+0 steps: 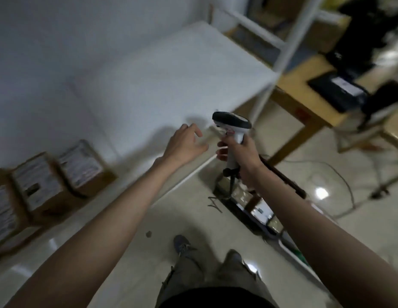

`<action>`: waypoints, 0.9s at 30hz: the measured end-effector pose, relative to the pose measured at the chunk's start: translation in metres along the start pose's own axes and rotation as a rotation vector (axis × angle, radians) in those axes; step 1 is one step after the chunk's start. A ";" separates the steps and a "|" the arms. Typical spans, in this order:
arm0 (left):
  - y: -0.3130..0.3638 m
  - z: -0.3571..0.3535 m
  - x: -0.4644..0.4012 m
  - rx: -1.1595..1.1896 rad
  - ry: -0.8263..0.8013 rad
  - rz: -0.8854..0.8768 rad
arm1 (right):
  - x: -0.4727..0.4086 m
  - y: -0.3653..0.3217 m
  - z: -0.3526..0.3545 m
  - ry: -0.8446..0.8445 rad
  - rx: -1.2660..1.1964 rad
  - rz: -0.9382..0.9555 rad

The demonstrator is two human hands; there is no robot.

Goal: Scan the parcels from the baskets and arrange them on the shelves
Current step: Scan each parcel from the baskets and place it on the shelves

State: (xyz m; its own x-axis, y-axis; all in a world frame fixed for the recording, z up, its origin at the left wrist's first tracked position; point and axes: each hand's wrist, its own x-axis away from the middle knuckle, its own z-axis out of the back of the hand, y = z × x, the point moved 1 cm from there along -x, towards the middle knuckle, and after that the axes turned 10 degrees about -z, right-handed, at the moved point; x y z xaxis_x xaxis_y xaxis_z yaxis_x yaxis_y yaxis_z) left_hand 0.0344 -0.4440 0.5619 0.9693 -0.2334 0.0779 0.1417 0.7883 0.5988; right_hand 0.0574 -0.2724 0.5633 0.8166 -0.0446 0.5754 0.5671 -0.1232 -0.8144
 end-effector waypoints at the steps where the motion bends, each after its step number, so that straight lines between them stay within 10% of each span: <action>1: 0.022 -0.023 -0.006 -0.001 -0.066 -0.059 | 0.008 0.005 0.033 0.051 -0.035 -0.001; 15: 0.327 -0.352 0.059 -0.095 -0.729 -0.453 | 0.183 0.150 0.427 0.641 -0.269 -0.063; 27: 0.432 -0.515 0.066 -0.160 -0.989 -0.512 | 0.216 0.224 0.587 0.857 -0.449 -0.226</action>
State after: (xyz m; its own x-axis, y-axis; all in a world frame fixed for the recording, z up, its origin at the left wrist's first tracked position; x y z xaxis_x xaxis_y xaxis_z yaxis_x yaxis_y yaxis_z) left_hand 0.2633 0.1749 0.4151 0.2142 -0.8437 0.4923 0.5703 0.5172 0.6382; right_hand 0.4238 0.2723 0.4606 0.2409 -0.6533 0.7178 0.4617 -0.5734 -0.6768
